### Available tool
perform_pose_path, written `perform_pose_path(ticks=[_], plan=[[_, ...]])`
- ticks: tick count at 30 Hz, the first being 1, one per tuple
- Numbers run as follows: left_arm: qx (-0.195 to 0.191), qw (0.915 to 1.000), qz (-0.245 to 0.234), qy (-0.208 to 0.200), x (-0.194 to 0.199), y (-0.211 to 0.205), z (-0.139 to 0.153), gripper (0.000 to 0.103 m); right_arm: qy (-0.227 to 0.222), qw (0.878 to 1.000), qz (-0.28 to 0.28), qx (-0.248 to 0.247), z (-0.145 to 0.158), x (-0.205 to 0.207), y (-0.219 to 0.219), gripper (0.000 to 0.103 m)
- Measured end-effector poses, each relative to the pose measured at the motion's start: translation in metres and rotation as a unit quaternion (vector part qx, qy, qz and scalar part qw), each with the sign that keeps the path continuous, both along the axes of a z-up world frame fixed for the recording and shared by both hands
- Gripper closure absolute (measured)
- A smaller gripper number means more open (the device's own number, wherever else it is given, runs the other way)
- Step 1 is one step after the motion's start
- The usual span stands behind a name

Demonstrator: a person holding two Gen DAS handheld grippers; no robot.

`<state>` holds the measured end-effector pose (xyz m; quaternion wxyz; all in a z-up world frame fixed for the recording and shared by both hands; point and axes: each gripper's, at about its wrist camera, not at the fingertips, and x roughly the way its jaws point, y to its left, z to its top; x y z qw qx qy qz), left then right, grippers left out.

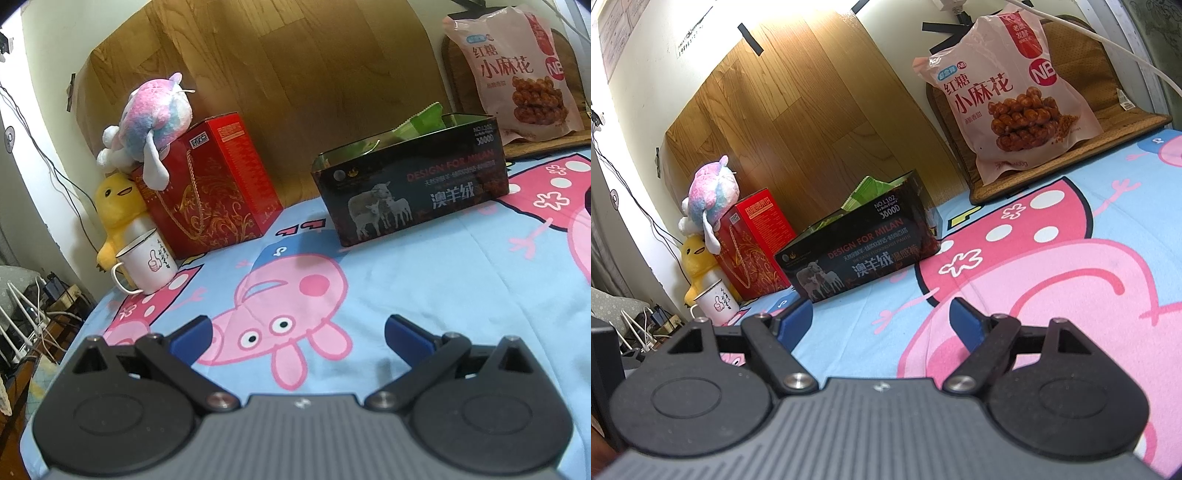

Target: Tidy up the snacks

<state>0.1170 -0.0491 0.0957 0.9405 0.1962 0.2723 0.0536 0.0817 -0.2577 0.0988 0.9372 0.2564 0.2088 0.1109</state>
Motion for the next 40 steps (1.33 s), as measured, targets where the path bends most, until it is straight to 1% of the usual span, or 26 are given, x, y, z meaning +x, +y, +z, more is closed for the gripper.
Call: perform_pose_path(ticks=[14,28,33,37,40], plan=[[-0.029,0.9991,-0.018,0.026,0.002,-0.007,0.002,0.000,0.001,1.000,-0.002,0.002,0.000,-0.001,-0.001,0.020],[-0.050,0.9976,-0.028,0.038,0.004,-0.015,0.005,0.000,0.002,1.000,-0.003,0.006,0.001,0.003,0.004,0.020],[-0.063,0.9963,-0.034,0.048,0.006,-0.016,0.005,0.000,0.002,1.000,-0.004,0.007,0.000,0.001,0.000,0.020],[-0.094,0.9927,-0.049,0.058,0.006,-0.014,0.007,0.000,0.002,1.000,-0.004,0.006,0.001,0.002,0.002,0.020],[-0.098,0.9921,-0.052,0.059,0.006,-0.014,0.006,0.000,0.001,1.000,-0.005,0.007,0.001,0.001,0.001,0.020]])
